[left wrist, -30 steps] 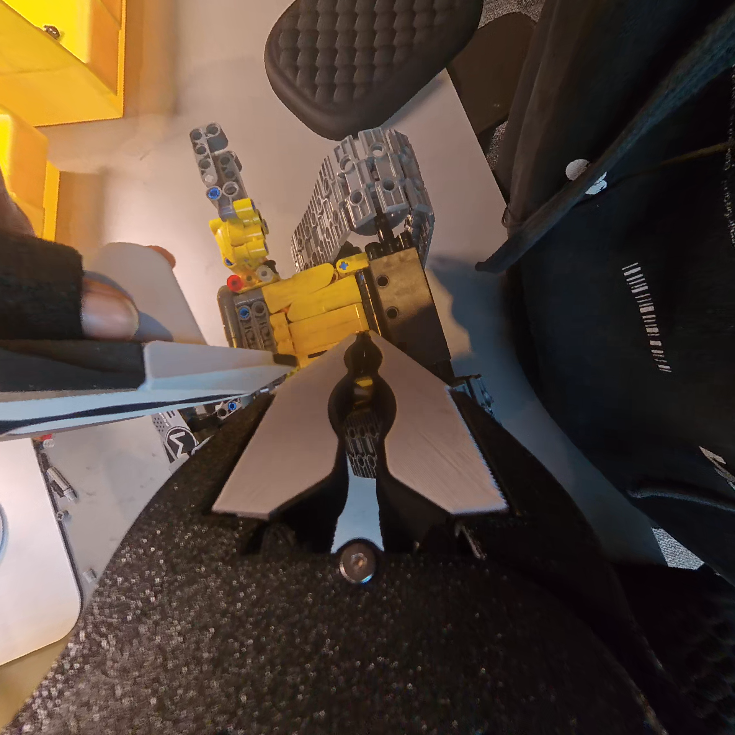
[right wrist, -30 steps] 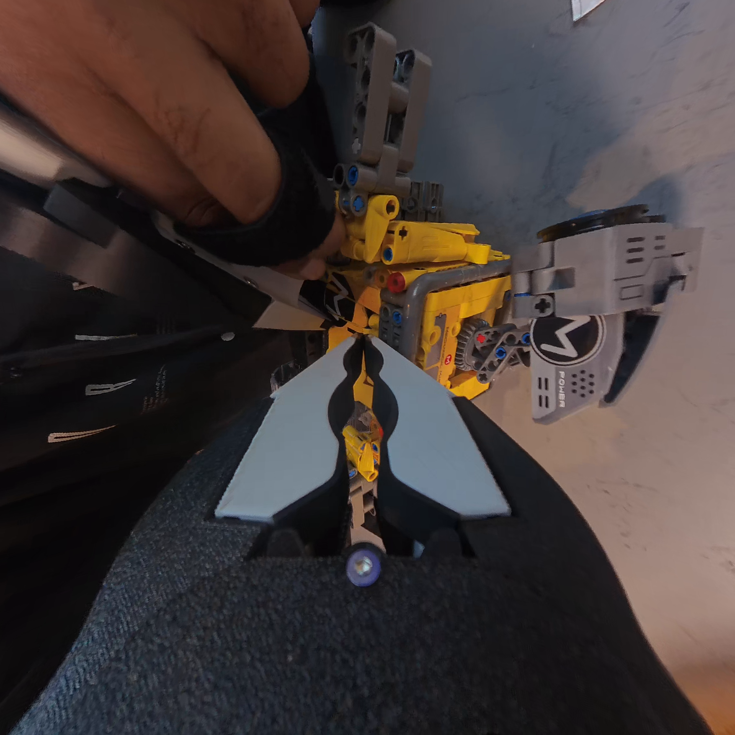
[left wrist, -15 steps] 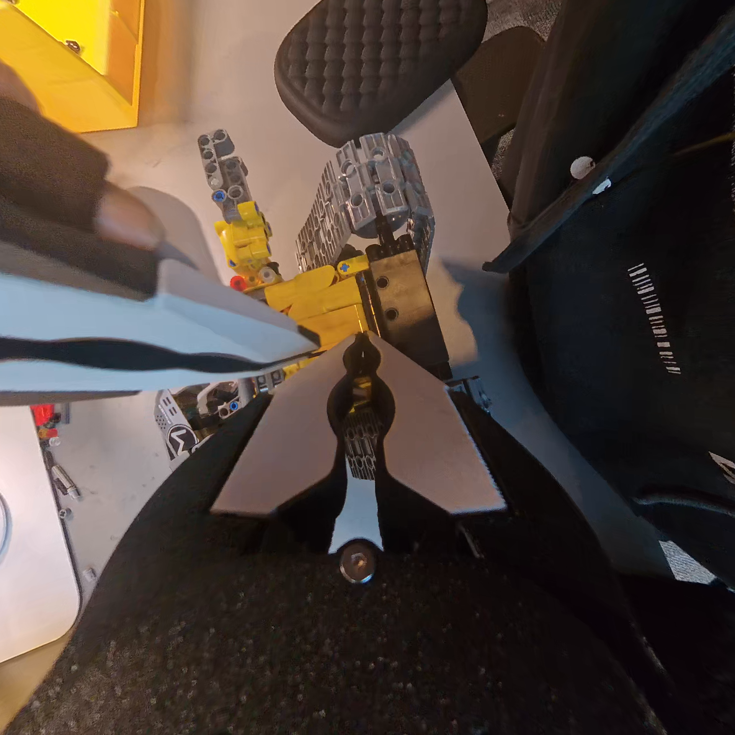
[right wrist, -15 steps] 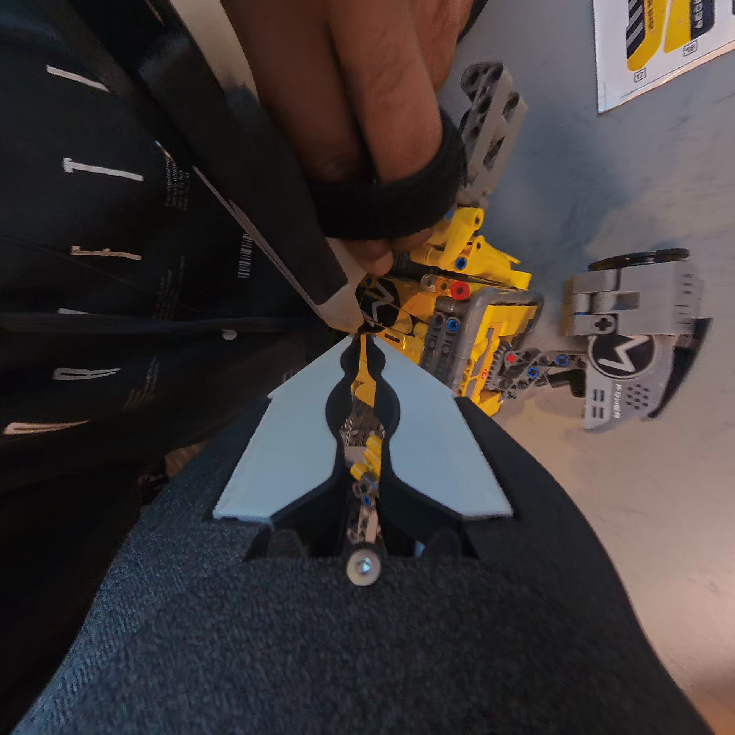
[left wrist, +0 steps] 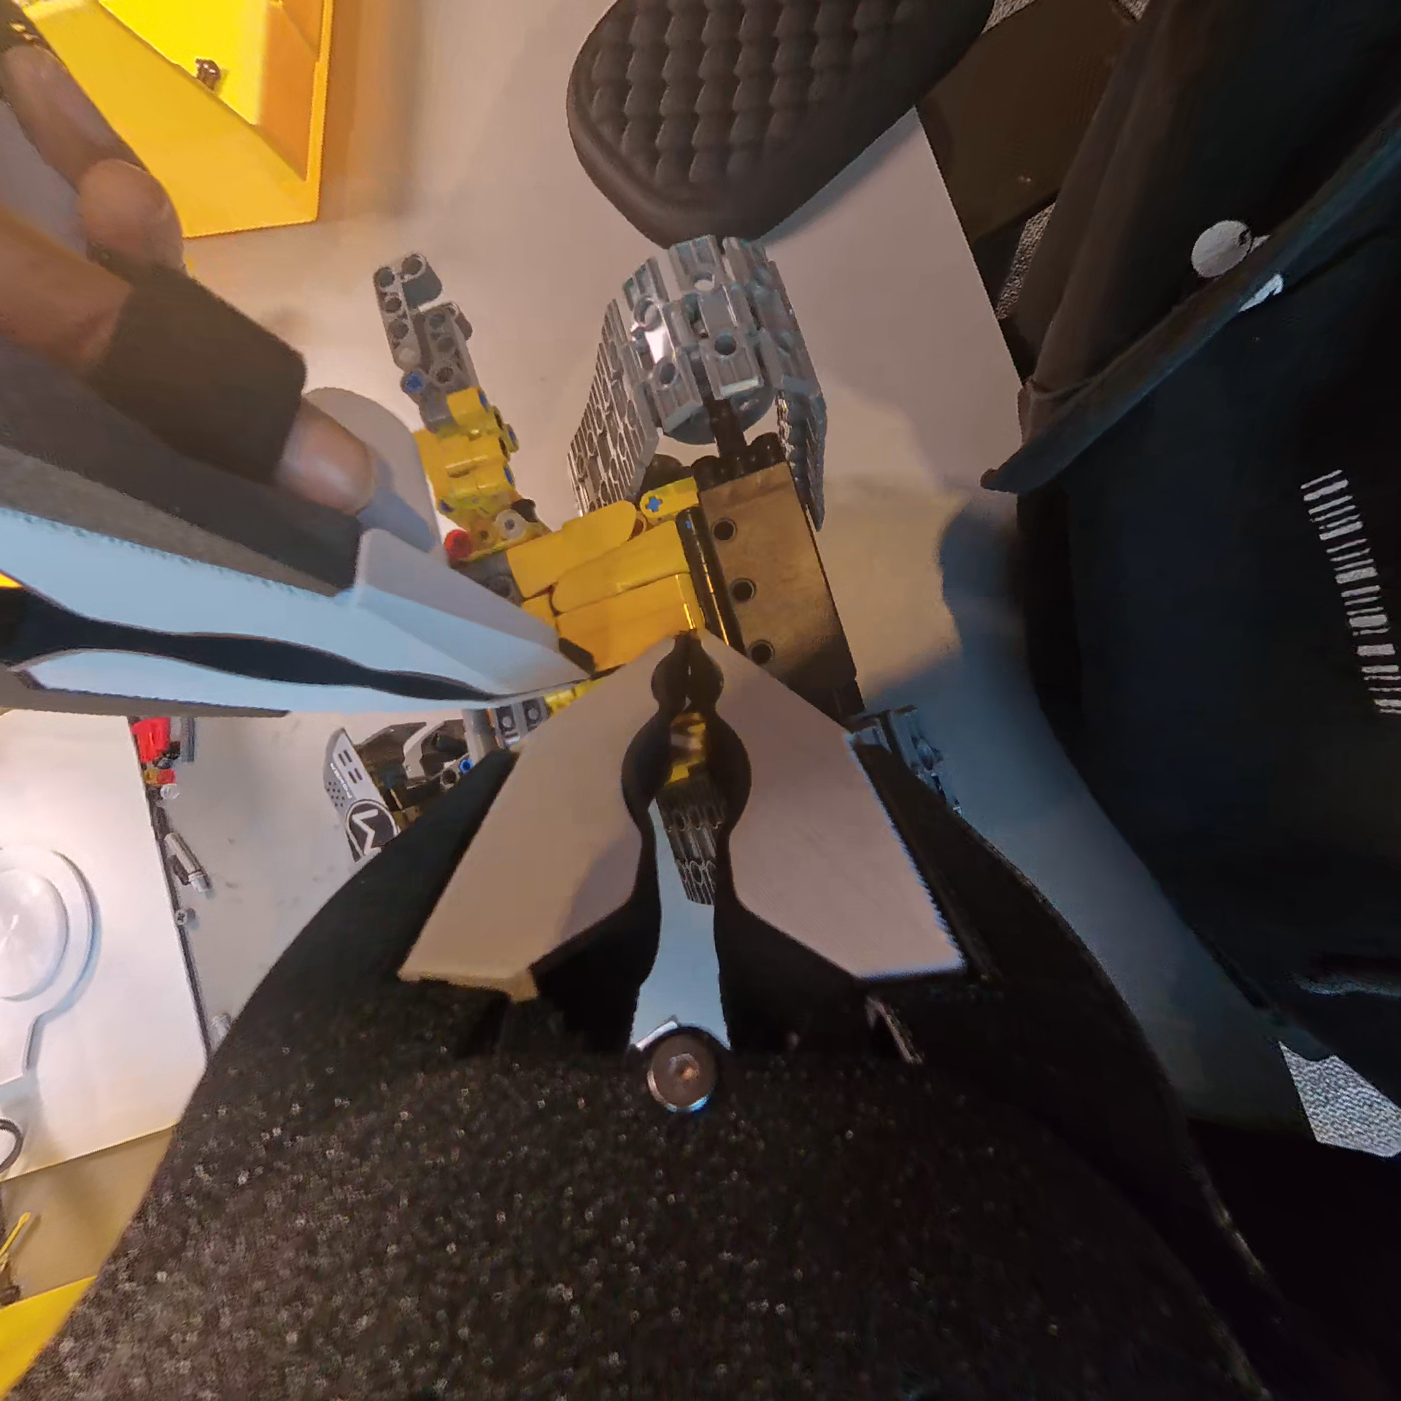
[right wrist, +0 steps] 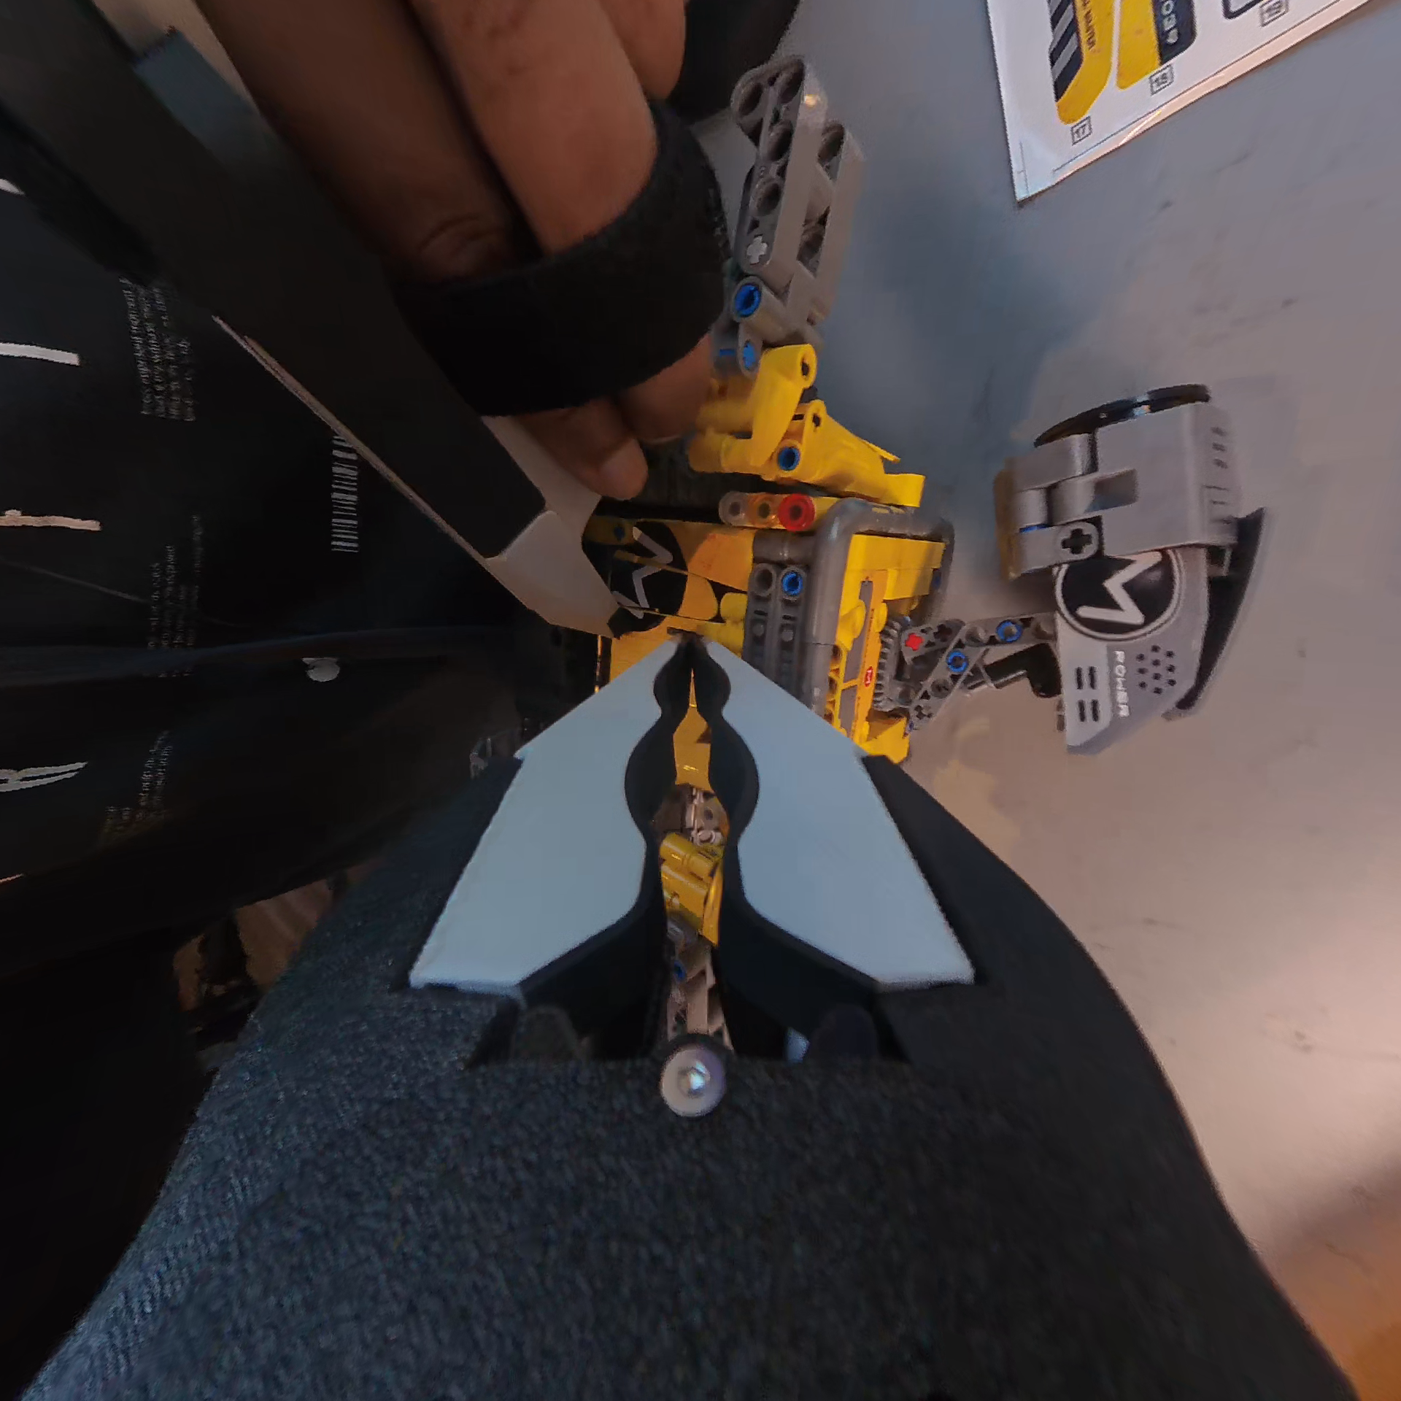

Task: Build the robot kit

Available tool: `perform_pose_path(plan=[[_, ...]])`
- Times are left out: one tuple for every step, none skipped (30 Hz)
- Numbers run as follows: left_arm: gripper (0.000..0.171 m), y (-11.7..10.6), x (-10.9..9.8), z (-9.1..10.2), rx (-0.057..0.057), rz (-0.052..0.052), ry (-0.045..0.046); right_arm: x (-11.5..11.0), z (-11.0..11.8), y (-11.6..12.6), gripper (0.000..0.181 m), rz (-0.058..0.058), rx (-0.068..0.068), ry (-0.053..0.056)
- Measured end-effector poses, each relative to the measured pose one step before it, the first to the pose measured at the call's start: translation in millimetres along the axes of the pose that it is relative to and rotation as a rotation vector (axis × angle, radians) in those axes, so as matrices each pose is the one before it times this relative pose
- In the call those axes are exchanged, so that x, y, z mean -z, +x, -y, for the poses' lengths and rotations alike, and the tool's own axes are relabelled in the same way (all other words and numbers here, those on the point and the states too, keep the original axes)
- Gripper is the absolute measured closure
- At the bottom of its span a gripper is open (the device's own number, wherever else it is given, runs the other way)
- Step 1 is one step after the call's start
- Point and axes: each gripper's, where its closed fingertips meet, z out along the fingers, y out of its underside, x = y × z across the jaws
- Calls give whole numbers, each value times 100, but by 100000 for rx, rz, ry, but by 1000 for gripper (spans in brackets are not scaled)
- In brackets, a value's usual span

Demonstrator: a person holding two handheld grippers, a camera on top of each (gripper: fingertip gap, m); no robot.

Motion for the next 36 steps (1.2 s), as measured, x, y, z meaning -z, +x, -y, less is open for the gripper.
perform_pose_path(plan=[[171,25,-7,2,-170,-55,-322,128,-9,271,181,-2621,454,-404],[171,15,-6,11,24,-203,-194,27,-11,10,181,-1438,927,-211],[171,21,-10,24,111,-47,-159,-35,-4,-73,181,-1357,1166,-145],[171,1,-2,28,-86,352,-180,-31,-8,-237,181,-453,1129,-2],[171,-29,10,21,-131,660,-112,-60,88,-568,181,1595,936,795],[171,-20,17,32,270,688,41,-78,132,-506,181,1560,546,1144],[171,-22,16,26,581,630,109,-158,-11,-155,181,-218,505,117],[171,-11,4,8,520,630,10,-241,-237,88,181,-1249,696,-1306],[171,10,10,0,279,520,-159,-203,-47,51,181,-336,169,-152],[171,29,-3,2,54,481,-323,-8,81,-19,181,768,-931,497],[171,-13,-5,-38,-120,833,-695,8,44,56,181,124,-313,255],[171,13,-7,-23,-98,527,-699,-10,25,8,181,273,-135,59],[171,43,4,-11,158,174,-588,-20,28,-20,181,287,-309,32],[171,41,-6,-1,346,-43,-302,-17,58,-11,181,428,-744,217],[171,32,-9,8,462,-34,-63,-1,86,47,181,492,-1436,644],[171,41,1,6,412,66,-8,13,115,55,181,731,-2074,860],[171,60,1,-1,179,30,-3,-33,46,-30,181,1208,-1015,449],[171,62,1,0,100,78,-106,-71,18,-44,181,1135,-593,167],[171,33,6,-10,-24,320,-288,-54,27,-4,181,537,-831,54],[171,3,13,-20,-239,513,-416,-4,10,24,181,-323,-223,-249],[171,-21,-2,-31,-187,452,-474,21,11,52,181,-1050,215,-406],[171,-2,5,-15,19,170,-396,20,21,61,181,-1010,-96,-306],[171,-9,-12,-15,38,13,-257,4,27,62,181,-601,-535,-69],[171,-12,-6,-21,63,-2,-118,22,34,72,181,-467,-818,114],[171,-12,-6,-5,285,-77,62,49,56,130,181,-1015,-598,392],[171,-27,-15,1,512,-92,211,142,115,252,181,-2078,-314,780],[171,-24,-12,17,608,-77,278,154,97,313,181,-2665,57,731],[171,-4,-15,18,357,-32,229,133,30,159,181,-1786,614,361],[171,40,-7,21,91,-89,106,-45,-20,-60,181,-1059,1930,46],[171,8,-16,24,164,76,-2,-16,-7,-45,181,-1429,1343,89],[171,-6,4,23,446,117,12,33,-10,-14,181,-1791,1304,31],[171,26,-5,23,583,45,62,34,27,-174,181,-839,2105,225],[171,43,13,16,236,174,-10,35,70,-405,181,949,1351,551],[171,51,-2,35,-121,313,-97,9,-40,-203,181,233,876,-364],[171,51,-9,28,-303,334,-218,-92,-227,-113,181,-15,771,-1659],[171,57,-10,21,-256,180,-282,-217,-240,-63,181,53,477,-1951]])
